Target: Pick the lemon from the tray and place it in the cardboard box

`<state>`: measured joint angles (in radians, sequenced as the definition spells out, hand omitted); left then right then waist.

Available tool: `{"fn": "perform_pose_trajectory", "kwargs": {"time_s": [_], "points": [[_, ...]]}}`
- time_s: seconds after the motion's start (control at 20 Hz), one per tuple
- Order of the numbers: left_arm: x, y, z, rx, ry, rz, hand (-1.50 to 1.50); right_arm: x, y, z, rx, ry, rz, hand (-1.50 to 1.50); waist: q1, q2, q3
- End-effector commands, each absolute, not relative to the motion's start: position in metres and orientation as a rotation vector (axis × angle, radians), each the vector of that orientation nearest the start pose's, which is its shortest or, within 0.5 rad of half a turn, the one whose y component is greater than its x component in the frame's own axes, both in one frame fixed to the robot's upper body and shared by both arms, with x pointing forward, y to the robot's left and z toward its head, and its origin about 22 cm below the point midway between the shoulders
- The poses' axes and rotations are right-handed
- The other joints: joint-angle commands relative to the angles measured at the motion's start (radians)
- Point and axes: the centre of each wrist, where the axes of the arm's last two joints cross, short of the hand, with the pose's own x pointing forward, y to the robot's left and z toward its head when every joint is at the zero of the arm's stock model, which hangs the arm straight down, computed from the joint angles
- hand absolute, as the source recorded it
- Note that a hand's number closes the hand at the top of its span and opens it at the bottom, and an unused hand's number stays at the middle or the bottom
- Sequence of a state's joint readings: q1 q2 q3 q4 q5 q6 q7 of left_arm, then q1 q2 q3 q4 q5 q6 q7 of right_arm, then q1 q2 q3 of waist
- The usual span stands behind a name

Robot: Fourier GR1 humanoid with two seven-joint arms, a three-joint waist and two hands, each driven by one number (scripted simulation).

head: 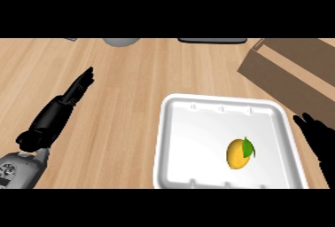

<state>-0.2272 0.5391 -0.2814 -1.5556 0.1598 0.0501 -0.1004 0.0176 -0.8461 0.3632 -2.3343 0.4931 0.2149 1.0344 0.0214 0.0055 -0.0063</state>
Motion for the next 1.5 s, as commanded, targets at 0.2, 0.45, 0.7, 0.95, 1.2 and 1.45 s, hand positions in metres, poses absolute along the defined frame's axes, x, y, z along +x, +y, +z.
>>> {"fn": "perform_pose_trajectory", "kwargs": {"time_s": [0.2,0.45,0.7,0.95,1.2,1.45], "points": [[0.289,0.265,0.066,0.088,-1.753,-0.563,0.0,0.166,-0.187,0.167,-1.015,-0.807,1.048,-1.5,0.007,-0.003,0.0],[0.299,0.257,0.068,0.071,-1.747,-0.552,0.0,0.177,-0.164,0.161,-0.99,-0.809,1.014,-1.5,-0.002,-0.003,0.0],[0.3,0.272,0.072,0.087,-1.765,-0.543,0.0,0.203,-0.151,0.137,-1.032,-0.736,1.036,-1.5,0.003,-0.003,0.002],[0.292,0.264,0.076,0.097,-1.755,-0.528,0.0,0.202,-0.139,0.134,-1.06,-0.741,1.015,-1.5,-0.01,-0.01,0.004],[0.293,0.272,0.066,0.089,-1.737,-0.528,0.0,0.222,-0.13,0.119,-1.088,-0.693,1.05,-1.5,-0.01,-0.006,0.004],[0.288,0.266,0.067,0.102,-1.746,-0.539,0.0,0.238,-0.139,0.103,-1.085,-0.632,1.045,-1.5,-0.013,-0.006,0.005]]}}
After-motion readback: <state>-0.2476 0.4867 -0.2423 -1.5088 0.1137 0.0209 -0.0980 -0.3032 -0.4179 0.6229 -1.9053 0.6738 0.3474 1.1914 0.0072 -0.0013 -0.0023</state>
